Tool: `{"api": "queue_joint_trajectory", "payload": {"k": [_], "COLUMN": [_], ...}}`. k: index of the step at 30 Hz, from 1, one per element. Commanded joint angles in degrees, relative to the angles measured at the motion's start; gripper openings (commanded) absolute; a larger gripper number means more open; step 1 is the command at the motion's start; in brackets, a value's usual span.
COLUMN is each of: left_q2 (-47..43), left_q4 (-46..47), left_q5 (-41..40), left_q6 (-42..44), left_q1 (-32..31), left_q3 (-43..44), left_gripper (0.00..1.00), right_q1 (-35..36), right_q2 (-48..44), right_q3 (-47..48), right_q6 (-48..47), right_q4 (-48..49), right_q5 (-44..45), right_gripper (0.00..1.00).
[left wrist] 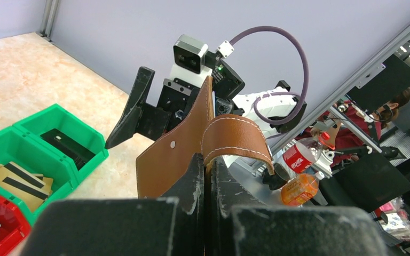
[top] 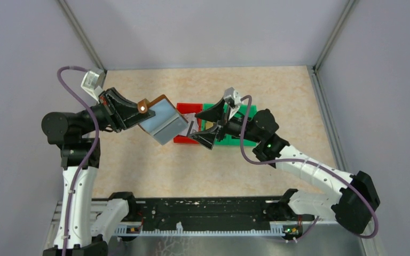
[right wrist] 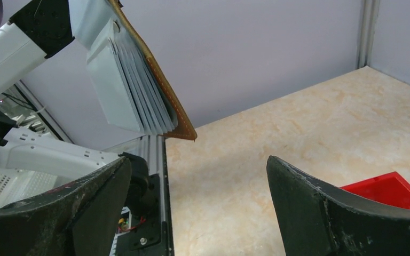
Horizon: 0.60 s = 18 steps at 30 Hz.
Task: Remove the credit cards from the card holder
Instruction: Remove the credit card from the card holder.
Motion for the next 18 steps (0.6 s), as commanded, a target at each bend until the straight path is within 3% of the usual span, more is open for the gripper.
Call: {"api": "queue_joint_trajectory", "payload": {"k": [1, 18], "left_q2": [-0.5, -0.7], "left_q4": [1.8, 2.4], "left_q5": [-0.1, 0.3], "left_q6": [-0.8, -1.4], "left_q1": [0.3, 0.3], "left_q3": [0.0, -0.2], "left_gripper": [0.0, 0.0], "right_q1": [1.4, 2.1], "right_q2": [1.7, 8.0], "right_q3": [5.0, 9.3], "right_q6": [-1.6, 0.3], "right_q4": [3.1, 4.5], "right_q5": [-0.3, 3.7], "right_gripper": [0.96, 0.94]}}
